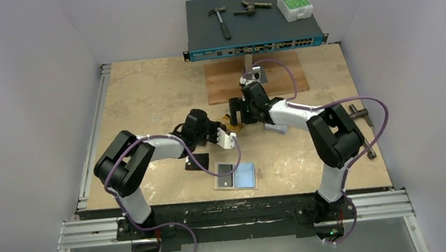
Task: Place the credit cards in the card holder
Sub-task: Pick up the credit card from the storage box.
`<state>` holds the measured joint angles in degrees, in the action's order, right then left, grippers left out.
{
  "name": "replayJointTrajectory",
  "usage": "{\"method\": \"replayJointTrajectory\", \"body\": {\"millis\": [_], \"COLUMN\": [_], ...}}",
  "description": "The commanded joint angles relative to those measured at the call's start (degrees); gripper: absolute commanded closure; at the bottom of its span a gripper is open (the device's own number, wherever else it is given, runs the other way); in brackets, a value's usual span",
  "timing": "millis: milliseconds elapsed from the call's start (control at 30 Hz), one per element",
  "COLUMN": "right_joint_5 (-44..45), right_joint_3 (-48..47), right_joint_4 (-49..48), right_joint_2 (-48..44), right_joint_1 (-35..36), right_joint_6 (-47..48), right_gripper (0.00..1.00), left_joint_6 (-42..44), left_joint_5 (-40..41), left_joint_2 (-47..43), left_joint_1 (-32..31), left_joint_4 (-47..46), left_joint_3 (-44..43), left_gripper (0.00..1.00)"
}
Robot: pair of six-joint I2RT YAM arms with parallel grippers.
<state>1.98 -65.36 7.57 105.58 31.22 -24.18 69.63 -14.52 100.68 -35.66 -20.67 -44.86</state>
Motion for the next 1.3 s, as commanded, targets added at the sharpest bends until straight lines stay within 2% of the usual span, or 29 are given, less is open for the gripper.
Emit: {"method": "replayJointTrajectory", "body": {"millis": [0,233,500,667,967,1267], "right_joint_5": [-1.50,-5.30,-15.60,-20.05,-21.32,-26.27], "right_joint_3": [2.74,5.85,14.83,18.07,16.73,18.03], "right_joint_4": [2.70,-0.08,-11.12,-17.90,-21.22,-32.33], "right_joint_2": [-6.06,-9.89,-14.54,-14.45,-15.63,-10.68], "right_joint_1": [-1.05,-1.09,-1.25,-1.47,-4.11,-6.09], "right_joint_6": [-1.56,-5.96,-20.04,-24.87,-25.79,-30.45], "right_gripper": [0.13,0.14,0.15,0.16,0.17,0.20], "left_joint_6": [-0.77,-0.81,3.91,4.04,4.99,6.59], "left_joint_5": [0.68,5.23,10.35,10.73,10.57,12.00], "left_joint_2": [-1.20,0.39,5.39,6.83,9.11,13.08], "left_joint_1": [-0.26,-1.73,-4.02,-4.15,-4.43,-5.15], "left_joint_4": [-0.05,-5.28,-21.80,-29.53,-40.65,-50.80], "left_joint_3": [-0.39,1.45,5.54,7.29,11.06,12.81], "left_gripper": [0.85,0.84,0.85,0.87,0.89,0.90]}}
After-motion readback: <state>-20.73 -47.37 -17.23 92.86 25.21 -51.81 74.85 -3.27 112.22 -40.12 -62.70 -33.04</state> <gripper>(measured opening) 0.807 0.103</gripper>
